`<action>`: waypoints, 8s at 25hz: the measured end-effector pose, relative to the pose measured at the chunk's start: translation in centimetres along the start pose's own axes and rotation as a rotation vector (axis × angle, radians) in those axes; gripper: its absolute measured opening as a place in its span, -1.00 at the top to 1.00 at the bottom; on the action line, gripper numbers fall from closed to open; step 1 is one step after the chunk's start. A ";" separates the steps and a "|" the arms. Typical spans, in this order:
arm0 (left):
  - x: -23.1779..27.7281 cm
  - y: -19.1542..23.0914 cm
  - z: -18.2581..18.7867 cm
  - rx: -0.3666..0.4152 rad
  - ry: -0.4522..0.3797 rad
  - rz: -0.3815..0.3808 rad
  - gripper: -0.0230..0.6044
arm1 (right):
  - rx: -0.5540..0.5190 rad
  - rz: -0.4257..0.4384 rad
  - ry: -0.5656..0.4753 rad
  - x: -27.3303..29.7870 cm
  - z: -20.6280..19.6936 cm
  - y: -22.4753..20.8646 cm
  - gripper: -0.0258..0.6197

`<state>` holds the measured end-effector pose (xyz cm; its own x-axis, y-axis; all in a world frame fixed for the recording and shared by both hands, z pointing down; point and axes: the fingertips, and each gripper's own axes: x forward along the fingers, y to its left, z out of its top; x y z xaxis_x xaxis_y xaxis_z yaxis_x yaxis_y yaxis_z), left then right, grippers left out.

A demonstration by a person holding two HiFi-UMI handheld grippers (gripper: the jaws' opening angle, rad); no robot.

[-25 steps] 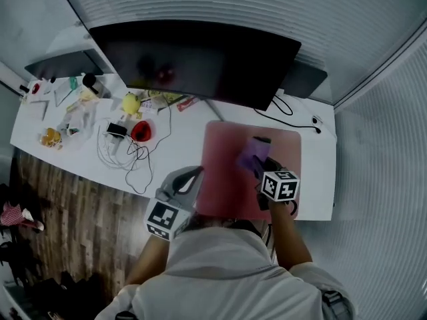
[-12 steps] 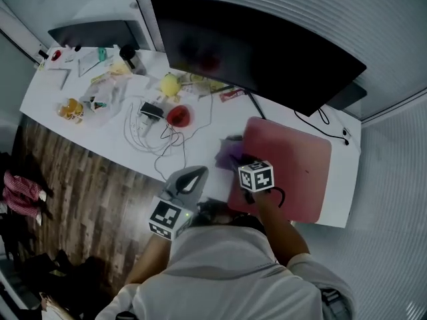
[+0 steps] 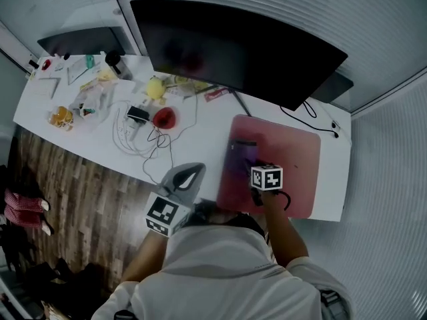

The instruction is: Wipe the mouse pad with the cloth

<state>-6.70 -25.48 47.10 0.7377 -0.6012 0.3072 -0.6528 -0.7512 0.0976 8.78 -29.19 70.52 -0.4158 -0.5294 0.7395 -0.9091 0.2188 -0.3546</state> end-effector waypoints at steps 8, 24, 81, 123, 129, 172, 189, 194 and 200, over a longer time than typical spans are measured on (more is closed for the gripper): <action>6.4 -9.3 0.8 0.007 0.019 -0.065 0.92 | 0.058 -0.072 -0.039 -6.5 -2.3 -10.9 0.74; 16.9 -22.0 2.0 0.060 -0.009 -0.194 0.92 | 0.191 -0.375 -0.090 -21.6 -10.2 -31.6 0.73; 7.2 -17.2 -0.7 0.082 0.048 -0.271 0.92 | 0.253 -0.207 -0.102 -15.7 -12.9 -15.0 0.73; -14.4 -12.5 -5.9 -0.048 0.004 0.163 0.92 | -0.141 0.345 -0.010 -5.4 -9.3 16.6 0.73; -18.7 -11.9 -8.2 -0.079 0.002 0.171 0.92 | -0.121 0.168 0.050 -2.3 -12.8 14.9 0.73; 8.8 -34.8 -0.1 -0.039 -0.061 -0.240 0.92 | 0.278 -0.142 -0.223 -30.3 -18.1 -23.9 0.73; -1.5 -22.2 2.7 0.132 -0.099 -0.113 0.92 | -0.059 -0.071 -0.636 -34.2 -2.8 -0.9 0.73; -4.7 -19.1 2.4 0.140 -0.118 -0.081 0.92 | -0.162 -0.085 -0.688 -34.0 -2.4 4.3 0.74; -6.8 -18.0 2.6 0.140 -0.134 -0.083 0.92 | -0.171 -0.103 -0.689 -34.2 -3.1 6.6 0.74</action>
<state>0.45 -8.54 40.82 0.8103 -0.5596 0.1739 -0.5656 -0.8245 -0.0178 16.92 -7.10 44.72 -0.2683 -0.9390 0.2150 -0.9576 0.2357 -0.1659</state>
